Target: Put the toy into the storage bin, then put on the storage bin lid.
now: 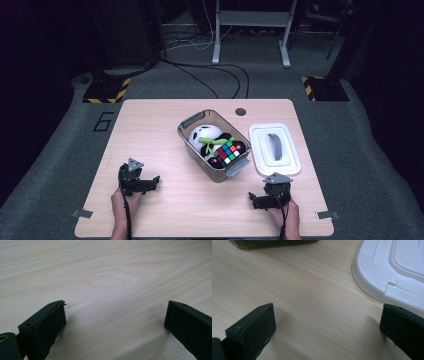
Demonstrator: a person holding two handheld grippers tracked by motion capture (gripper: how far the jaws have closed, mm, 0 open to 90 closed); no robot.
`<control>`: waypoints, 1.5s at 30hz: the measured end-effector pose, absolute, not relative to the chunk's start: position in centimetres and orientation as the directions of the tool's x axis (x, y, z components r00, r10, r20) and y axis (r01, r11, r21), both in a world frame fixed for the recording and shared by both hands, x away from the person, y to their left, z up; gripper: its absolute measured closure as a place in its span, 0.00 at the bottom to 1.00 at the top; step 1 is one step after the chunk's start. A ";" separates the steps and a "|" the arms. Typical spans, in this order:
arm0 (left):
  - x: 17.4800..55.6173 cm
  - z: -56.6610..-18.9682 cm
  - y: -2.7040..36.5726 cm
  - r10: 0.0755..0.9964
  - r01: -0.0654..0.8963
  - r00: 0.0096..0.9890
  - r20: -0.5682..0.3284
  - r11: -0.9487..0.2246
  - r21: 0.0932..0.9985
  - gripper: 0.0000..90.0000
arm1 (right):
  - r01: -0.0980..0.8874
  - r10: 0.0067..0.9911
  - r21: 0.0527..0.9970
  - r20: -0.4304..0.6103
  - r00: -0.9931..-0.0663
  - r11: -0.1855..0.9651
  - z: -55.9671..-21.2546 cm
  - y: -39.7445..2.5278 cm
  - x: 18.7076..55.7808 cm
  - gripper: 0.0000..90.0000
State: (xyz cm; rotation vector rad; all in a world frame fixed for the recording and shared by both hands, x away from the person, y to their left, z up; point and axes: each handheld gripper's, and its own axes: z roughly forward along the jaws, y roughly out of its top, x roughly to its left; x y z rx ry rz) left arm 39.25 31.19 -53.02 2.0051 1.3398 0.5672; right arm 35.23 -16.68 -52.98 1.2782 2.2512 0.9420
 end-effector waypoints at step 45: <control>39.4 -53.0 31.2 0.918 0.637 0.397 -0.001 -0.275 0.720 0.03 | 0.632 0.909 0.725 0.022 -0.417 0.272 -48.6 -18.3 36.4 0.01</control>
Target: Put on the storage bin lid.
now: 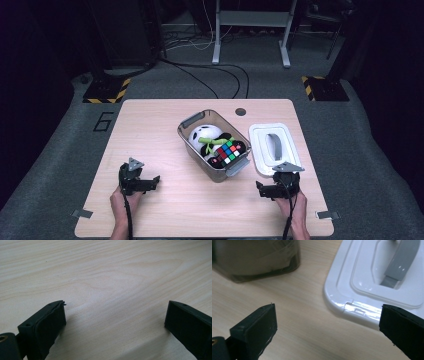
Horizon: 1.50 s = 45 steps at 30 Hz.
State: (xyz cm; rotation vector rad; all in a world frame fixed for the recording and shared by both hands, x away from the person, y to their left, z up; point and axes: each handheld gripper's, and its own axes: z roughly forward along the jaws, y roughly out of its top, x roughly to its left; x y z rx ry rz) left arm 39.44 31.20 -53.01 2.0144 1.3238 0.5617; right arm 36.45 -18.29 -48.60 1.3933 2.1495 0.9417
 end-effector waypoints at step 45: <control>39.5 -53.1 31.0 0.922 0.639 0.386 -0.007 -0.262 0.724 0.03 | 0.741 0.976 0.651 0.000 -0.217 0.165 -48.5 -21.4 50.7 0.73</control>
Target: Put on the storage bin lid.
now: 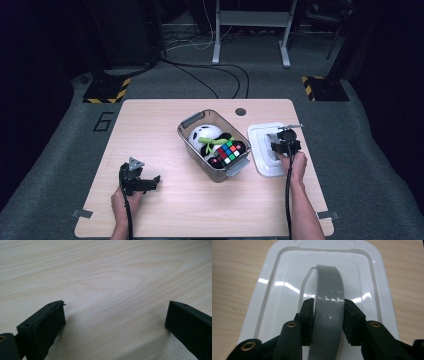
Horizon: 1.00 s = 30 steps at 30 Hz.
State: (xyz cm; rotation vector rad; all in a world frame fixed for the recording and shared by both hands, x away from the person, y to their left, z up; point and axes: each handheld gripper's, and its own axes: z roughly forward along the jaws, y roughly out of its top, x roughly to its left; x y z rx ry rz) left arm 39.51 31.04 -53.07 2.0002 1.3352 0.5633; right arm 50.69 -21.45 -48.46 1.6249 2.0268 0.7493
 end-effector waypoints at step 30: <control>39.5 -53.1 31.0 0.923 0.639 0.385 -0.009 -0.259 0.724 0.03 | 0.645 0.957 0.738 -0.004 -0.290 0.198 -42.0 -21.5 48.0 0.74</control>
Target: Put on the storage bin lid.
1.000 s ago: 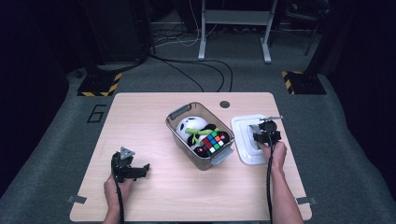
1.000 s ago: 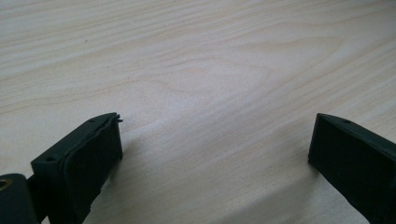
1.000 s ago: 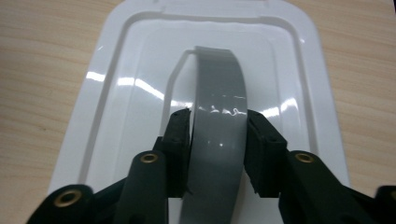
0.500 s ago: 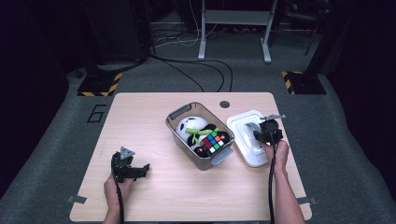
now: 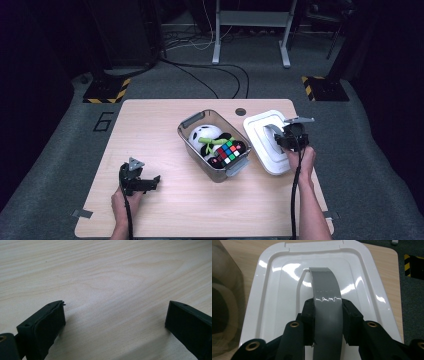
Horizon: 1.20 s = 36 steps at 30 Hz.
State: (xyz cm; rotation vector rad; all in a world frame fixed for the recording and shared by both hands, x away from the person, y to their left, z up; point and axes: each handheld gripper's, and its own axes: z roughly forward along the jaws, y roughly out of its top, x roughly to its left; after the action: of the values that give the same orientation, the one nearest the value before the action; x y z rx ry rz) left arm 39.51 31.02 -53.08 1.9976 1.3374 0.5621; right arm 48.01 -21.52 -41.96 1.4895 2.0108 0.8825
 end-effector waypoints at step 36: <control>39.5 -53.1 31.0 0.924 0.640 0.381 -0.009 -0.257 0.724 0.03 | 0.560 0.921 0.805 0.044 -0.387 0.197 -33.0 -16.9 46.5 0.75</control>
State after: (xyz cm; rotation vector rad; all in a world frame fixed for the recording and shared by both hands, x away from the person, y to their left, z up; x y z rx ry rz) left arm 39.50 30.99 -53.07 1.9957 1.3417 0.5638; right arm 46.48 -16.92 -33.01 1.3789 2.0259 1.0621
